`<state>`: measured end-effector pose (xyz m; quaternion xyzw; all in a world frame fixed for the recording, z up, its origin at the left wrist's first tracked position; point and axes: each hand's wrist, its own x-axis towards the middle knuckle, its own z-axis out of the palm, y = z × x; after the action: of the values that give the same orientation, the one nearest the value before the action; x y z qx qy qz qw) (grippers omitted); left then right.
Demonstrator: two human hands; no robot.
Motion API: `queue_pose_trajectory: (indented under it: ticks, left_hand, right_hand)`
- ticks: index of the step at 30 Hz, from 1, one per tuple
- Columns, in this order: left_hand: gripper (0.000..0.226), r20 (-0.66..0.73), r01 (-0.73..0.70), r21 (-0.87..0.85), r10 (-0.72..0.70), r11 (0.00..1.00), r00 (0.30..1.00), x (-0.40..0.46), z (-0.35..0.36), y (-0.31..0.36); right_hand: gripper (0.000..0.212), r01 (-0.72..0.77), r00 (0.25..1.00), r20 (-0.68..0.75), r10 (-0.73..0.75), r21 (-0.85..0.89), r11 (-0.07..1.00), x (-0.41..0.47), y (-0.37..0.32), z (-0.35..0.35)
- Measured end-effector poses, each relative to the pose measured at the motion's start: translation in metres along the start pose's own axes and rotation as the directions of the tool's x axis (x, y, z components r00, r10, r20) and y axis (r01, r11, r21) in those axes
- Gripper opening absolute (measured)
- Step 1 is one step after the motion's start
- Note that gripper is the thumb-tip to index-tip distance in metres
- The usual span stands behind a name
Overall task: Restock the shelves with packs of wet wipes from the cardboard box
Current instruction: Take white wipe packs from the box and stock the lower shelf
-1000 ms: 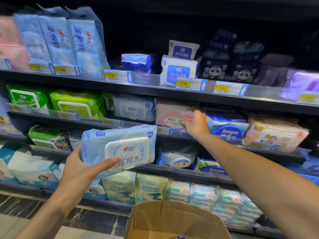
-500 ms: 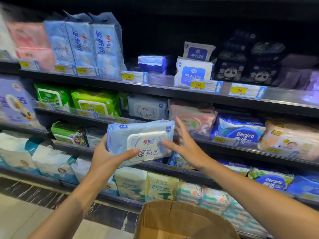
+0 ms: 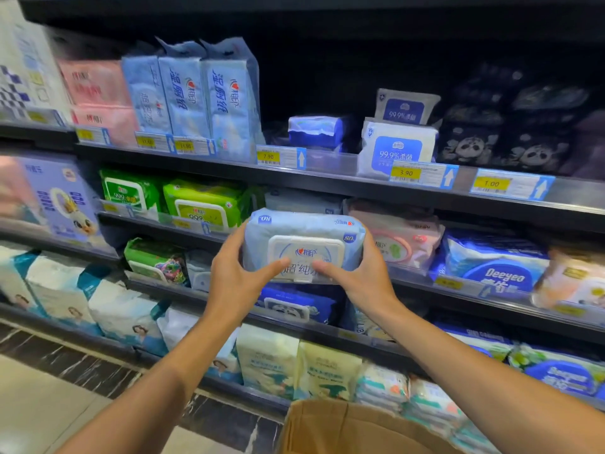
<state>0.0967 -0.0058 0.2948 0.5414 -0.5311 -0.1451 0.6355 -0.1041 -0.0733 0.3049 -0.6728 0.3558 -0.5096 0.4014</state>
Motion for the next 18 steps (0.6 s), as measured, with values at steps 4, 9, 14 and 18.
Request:
queue_pose_trajectory:
  ticks: [4, 9, 14, 18]
  left_hand:
    - [0.073, -0.072, -0.058, 0.090, 0.064, 0.994, 0.995, 0.023, 0.005, -0.005]
    - [0.078, -0.161, -0.014, 0.265, 0.059, 0.964, 0.985, 0.035, 0.005, -0.010]
    - [0.077, -0.225, -0.055, 0.084, 0.073, 0.995, 0.972, 0.036, 0.010, -0.009]
    - [0.076, -0.217, -0.089, 0.036, 0.095, 0.995, 0.972, 0.038, 0.021, -0.018]
  right_hand:
    - [0.092, 0.046, 0.998, -0.030, -0.047, -0.011, 0.999, 0.017, 0.006, 0.009]
    - [0.091, 0.087, 0.987, -0.141, -0.079, 0.050, 0.995, 0.020, 0.006, 0.027]
    - [0.087, 0.168, 0.971, -0.189, -0.147, 0.103, 0.980, 0.025, 0.003, 0.034]
    - [0.085, 0.154, 0.975, -0.170, -0.144, 0.049, 0.987, 0.031, 0.013, 0.032]
